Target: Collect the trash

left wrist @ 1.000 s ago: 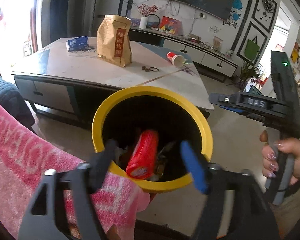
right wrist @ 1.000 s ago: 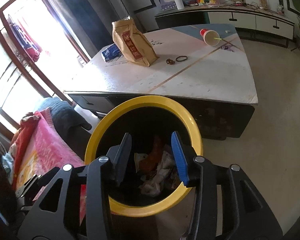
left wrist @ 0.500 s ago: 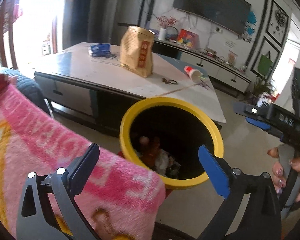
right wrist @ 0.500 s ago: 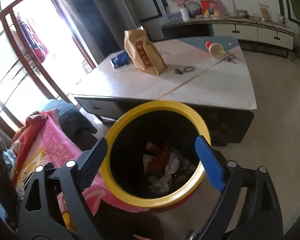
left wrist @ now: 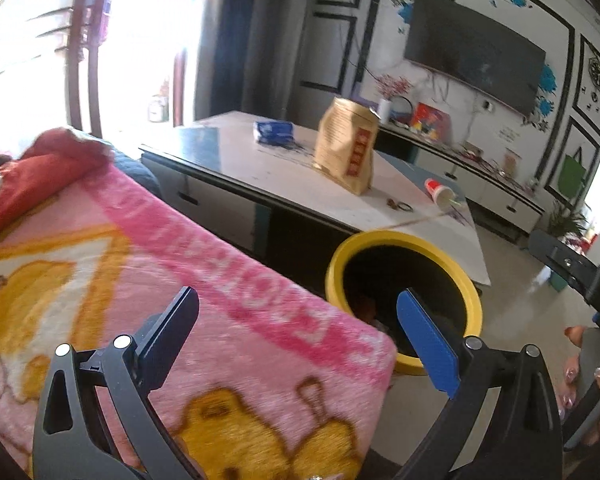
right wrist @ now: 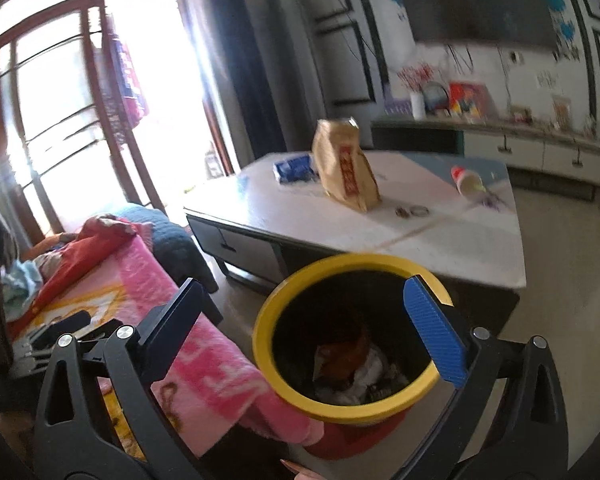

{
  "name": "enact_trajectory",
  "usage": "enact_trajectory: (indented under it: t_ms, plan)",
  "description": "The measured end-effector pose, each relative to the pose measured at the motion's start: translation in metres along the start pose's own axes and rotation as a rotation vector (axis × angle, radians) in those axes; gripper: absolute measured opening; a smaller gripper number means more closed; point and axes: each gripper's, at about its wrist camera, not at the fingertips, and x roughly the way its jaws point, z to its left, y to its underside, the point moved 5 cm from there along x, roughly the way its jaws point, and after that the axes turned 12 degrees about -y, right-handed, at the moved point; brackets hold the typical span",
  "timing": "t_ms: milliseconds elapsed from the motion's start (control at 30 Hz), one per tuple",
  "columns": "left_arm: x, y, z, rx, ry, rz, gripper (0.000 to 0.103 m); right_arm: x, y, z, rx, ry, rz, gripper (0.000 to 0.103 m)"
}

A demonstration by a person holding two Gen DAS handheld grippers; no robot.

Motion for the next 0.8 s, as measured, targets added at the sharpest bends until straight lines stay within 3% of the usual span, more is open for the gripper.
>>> enact_trajectory:
  t_ms: [400, 800]
  plan:
    - [-0.059, 0.02, 0.051, -0.058, -0.108, -0.149, 0.097, -0.032, 0.018, 0.062, -0.158, -0.01, -0.174, 0.093]
    - [-0.094, 0.047, 0.085, -0.095, -0.18, -0.201, 0.097, -0.033, 0.054, 0.105, -0.251, -0.036, -0.172, 0.093]
